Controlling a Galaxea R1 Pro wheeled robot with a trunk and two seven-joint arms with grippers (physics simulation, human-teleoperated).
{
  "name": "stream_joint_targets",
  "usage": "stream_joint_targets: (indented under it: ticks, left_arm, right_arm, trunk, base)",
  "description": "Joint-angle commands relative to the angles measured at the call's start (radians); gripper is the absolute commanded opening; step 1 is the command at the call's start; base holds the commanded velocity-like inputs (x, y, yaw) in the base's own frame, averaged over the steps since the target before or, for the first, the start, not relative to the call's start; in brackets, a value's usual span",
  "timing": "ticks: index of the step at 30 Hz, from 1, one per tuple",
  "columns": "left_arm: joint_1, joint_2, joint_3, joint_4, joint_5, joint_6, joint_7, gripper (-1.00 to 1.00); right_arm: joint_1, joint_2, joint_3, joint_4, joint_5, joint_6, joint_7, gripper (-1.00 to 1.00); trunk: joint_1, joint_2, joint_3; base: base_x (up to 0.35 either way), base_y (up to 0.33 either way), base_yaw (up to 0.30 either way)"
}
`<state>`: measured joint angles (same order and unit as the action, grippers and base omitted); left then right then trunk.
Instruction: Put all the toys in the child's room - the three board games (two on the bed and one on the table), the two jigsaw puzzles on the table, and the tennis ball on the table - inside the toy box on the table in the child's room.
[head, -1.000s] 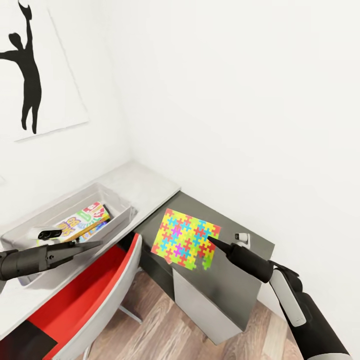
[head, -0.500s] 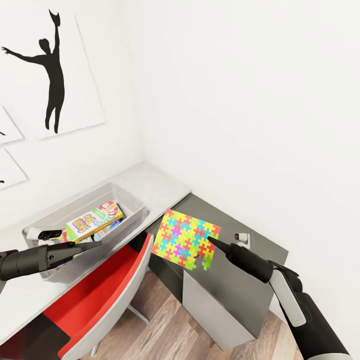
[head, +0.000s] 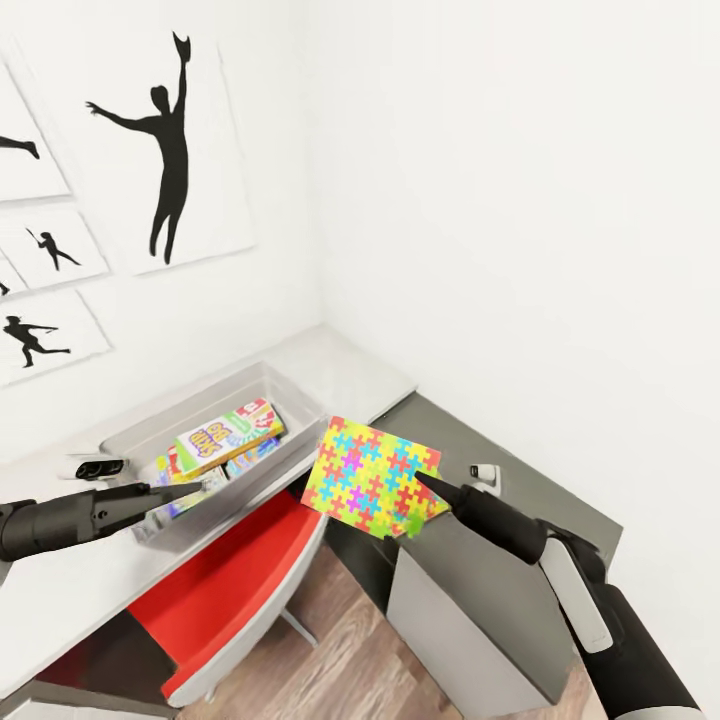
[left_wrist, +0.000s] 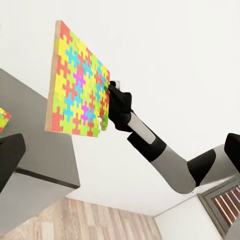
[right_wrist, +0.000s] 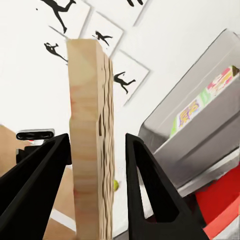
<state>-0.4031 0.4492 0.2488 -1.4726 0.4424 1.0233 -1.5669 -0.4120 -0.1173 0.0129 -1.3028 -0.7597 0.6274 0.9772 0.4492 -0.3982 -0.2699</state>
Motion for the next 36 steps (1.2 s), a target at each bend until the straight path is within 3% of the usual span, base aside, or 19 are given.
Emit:
stream_joint_targets:
  ticks: [1,13,29,36]
  left_arm:
    - [-0.001,0.000,0.000,0.000,-0.001,0.011,-0.004,1.00]
    - [0.000,0.000,-0.001,0.000,-0.001,0.011,-0.004,1.00]
    - [0.000,0.000,0.000,0.000,-0.001,0.009,-0.004,1.00]
    - [0.000,0.000,0.000,0.000,-0.001,0.009,-0.004,1.00]
  right_arm:
    - [-0.001,-0.001,0.001,-0.001,-0.007,0.006,-0.002,-1.00]
    - [-0.001,-0.001,0.002,-0.007,-0.007,0.006,-0.003,-1.00]
    - [-0.001,-0.002,0.001,-0.007,-0.007,0.006,-0.003,-1.00]
    - [-0.001,-0.002,0.001,-0.007,-0.007,0.006,-0.002,-1.00]
  trunk:
    - [0.001,-0.002,-0.001]
    - [0.001,-0.002,0.009]
    - [0.001,-0.002,0.022]
    - [0.001,-0.002,0.028]
  base:
    - [0.169,0.170,0.246]
    - [0.114,0.190,0.247]
    - [0.005,0.039,0.247]
    - [0.176,0.002,0.247]
